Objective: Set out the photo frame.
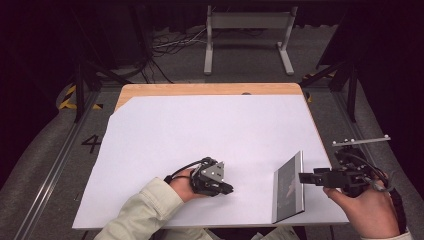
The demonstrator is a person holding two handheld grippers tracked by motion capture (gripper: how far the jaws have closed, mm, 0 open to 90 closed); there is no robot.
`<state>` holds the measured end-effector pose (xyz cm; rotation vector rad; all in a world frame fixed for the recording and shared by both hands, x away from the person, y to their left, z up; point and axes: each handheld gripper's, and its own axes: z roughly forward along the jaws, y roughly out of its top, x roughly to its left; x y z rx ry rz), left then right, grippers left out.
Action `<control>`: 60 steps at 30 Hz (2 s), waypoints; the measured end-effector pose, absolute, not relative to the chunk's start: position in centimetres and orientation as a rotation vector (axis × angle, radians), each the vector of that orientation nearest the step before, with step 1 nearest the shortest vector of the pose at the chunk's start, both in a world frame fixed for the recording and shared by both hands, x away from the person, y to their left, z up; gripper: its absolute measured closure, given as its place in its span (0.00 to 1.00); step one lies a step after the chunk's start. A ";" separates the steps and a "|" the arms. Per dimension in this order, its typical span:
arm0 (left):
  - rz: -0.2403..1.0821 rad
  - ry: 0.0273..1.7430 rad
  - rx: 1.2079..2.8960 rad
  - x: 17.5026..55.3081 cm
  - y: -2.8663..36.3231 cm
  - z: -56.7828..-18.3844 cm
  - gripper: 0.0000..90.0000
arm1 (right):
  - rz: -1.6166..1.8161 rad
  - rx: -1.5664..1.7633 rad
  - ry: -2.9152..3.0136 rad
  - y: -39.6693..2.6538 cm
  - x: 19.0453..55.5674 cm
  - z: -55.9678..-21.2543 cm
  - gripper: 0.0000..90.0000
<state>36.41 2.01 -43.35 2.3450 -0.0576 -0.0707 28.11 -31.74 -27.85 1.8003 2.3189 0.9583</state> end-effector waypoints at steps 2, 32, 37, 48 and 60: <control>-0.073 -0.057 2.345 36.4 2.0 -43.3 0.94 | 0.951 1.806 2.321 -31.6 28.2 -28.1 0.39; -0.069 -0.039 2.356 36.6 2.2 -43.4 0.94 | 0.845 1.833 2.343 -30.0 29.6 -30.9 0.46; -0.068 -0.038 2.354 36.7 2.2 -43.4 0.94 | 0.834 1.836 2.346 -29.8 29.8 -31.0 0.50; -0.067 -0.047 2.351 36.7 2.2 -43.4 0.93 | 0.789 1.813 2.353 -28.9 30.1 -31.0 0.67; -0.069 -0.055 2.354 36.6 2.1 -43.5 0.93 | 0.761 1.788 2.328 -28.8 30.1 -30.3 0.92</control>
